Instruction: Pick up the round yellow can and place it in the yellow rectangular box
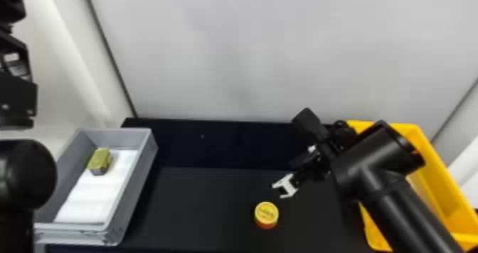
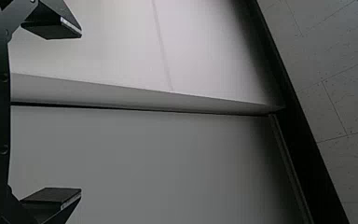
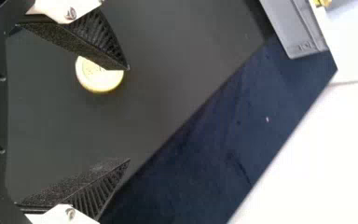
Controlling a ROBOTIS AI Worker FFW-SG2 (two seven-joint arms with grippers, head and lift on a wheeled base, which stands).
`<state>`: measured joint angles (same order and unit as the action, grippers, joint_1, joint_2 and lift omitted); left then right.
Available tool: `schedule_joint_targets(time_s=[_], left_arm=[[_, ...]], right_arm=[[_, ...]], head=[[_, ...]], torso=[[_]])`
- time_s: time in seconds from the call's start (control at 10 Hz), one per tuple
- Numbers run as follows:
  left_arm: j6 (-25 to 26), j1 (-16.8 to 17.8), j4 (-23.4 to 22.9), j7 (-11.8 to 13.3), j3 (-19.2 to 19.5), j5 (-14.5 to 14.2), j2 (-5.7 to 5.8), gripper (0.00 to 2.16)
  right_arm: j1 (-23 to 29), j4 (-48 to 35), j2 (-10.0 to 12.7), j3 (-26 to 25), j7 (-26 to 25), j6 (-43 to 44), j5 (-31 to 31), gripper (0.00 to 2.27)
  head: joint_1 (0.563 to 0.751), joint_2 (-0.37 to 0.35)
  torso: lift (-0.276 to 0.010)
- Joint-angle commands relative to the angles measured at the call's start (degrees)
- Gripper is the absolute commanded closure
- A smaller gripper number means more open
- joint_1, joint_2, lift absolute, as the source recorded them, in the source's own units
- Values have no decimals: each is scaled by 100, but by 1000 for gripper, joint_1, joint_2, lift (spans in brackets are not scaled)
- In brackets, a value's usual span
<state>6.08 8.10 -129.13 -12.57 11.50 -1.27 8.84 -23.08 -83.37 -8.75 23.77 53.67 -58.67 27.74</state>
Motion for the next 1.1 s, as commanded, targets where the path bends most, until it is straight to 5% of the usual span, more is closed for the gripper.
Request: schedule_joint_targets(time_s=[0.0, 1.0], left_arm=[[-2, 25, 2, 0, -24, -5, -4, 88], [16, 131, 46, 9, -139, 22, -13, 88]], right_arm=[[76, 224, 22, 191, 41, 46, -118, 39], [32, 1323, 119, 463, 23, 696, -479, -2]], head=[[694, 54], [694, 54]], torso=[[-3], [-3]])
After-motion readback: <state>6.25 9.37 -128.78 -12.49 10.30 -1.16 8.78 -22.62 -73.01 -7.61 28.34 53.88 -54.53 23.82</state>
